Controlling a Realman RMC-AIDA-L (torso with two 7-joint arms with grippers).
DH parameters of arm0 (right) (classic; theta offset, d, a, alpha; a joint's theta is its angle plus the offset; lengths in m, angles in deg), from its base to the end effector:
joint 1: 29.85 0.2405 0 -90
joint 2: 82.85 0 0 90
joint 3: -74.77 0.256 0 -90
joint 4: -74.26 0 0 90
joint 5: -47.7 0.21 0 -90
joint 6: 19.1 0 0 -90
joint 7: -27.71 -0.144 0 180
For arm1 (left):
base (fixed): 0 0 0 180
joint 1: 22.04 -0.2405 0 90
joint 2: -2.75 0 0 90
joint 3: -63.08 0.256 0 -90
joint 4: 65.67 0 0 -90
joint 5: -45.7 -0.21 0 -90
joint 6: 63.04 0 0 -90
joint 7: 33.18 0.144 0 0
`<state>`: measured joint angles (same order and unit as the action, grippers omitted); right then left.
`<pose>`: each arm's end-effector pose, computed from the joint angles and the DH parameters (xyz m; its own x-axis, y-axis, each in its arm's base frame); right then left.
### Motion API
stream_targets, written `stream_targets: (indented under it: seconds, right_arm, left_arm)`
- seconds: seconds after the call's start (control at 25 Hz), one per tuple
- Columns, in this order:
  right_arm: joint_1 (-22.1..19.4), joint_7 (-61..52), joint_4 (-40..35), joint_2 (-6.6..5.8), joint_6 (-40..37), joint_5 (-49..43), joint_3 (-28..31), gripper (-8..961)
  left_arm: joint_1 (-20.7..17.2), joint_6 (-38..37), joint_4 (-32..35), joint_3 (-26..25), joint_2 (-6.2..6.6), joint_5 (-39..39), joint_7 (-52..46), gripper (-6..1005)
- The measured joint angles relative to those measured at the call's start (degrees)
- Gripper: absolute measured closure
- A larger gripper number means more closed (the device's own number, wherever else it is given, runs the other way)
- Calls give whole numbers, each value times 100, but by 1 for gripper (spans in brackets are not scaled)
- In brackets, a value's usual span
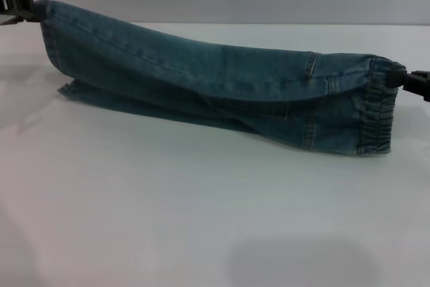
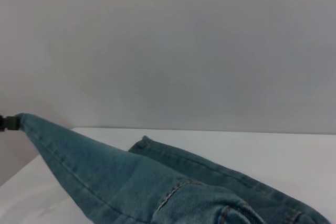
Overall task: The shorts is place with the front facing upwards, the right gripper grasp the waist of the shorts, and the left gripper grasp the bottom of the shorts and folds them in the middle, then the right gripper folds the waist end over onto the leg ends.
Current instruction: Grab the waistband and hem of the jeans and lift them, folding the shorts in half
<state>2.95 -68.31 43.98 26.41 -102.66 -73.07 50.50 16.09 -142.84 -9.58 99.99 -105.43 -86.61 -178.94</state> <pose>0.3142 0.3607 0.0755 0.5520 -0.5741 -0.6047 -0.7954 -0.5802 -0.1753 -0.2567 0.4166 0.1432 0.3214 0.7574 0.5684 0.9452 -0.2205 -0.2407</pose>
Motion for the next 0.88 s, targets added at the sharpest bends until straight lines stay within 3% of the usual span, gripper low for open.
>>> stream_targets:
  seconds: [0.44, 0.88]
  right_arm:
    - [-141, 521, -73, -52, -404, 81, 25, 952]
    - [-196, 804, -140, -92, -1014, 85, 32, 952]
  left_arm:
    - [-463, -333, 312, -24, 65, 624, 84, 883]
    - [-755, -490, 443, -109, 72, 768, 159, 881]
